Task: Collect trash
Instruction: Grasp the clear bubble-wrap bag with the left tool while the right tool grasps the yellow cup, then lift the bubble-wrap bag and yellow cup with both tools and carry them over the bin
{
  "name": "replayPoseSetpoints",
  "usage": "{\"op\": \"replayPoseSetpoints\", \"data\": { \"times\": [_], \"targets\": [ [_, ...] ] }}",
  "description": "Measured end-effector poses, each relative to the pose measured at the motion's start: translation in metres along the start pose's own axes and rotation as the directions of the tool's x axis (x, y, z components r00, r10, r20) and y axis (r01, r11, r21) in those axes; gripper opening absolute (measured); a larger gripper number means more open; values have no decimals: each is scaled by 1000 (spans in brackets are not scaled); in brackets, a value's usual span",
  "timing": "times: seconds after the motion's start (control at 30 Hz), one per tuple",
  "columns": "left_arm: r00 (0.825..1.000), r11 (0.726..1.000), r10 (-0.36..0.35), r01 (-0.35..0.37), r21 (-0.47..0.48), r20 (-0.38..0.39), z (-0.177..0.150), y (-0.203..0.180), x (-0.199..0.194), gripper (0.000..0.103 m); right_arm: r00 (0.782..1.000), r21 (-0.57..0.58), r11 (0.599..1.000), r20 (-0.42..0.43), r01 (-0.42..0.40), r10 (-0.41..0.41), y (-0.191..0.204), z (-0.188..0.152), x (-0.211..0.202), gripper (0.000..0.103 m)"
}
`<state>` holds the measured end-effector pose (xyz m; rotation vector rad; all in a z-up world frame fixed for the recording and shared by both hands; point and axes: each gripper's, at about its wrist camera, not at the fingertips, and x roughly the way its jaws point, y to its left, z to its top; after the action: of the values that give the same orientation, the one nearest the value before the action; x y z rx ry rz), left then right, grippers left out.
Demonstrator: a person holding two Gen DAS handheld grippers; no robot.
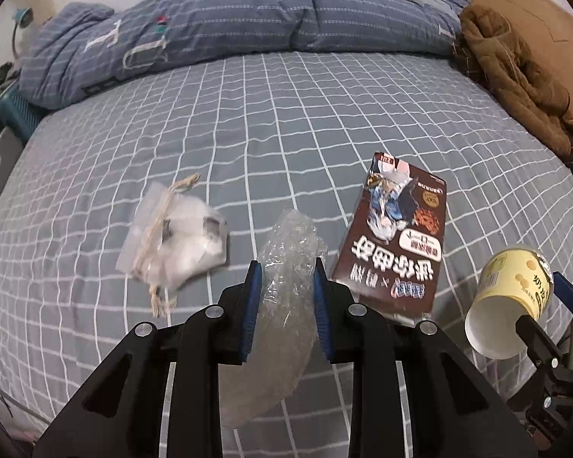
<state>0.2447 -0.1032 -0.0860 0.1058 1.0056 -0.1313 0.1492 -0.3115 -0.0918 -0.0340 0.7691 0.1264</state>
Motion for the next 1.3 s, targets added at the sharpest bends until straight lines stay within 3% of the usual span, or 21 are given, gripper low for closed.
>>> {"op": "replayPoseSetpoints", "data": {
  "times": [0.83,1.3],
  "targets": [
    [999,995,-51,50,-87,-8,-80,-1,-59,25,998,3,999,44,44,-44,15,-15,-76,67],
    [998,993,-65,63,-102,-14,-110,-3,-86,25,998,14,999,41,47,-47,19,-23,-106,67]
  ]
}}
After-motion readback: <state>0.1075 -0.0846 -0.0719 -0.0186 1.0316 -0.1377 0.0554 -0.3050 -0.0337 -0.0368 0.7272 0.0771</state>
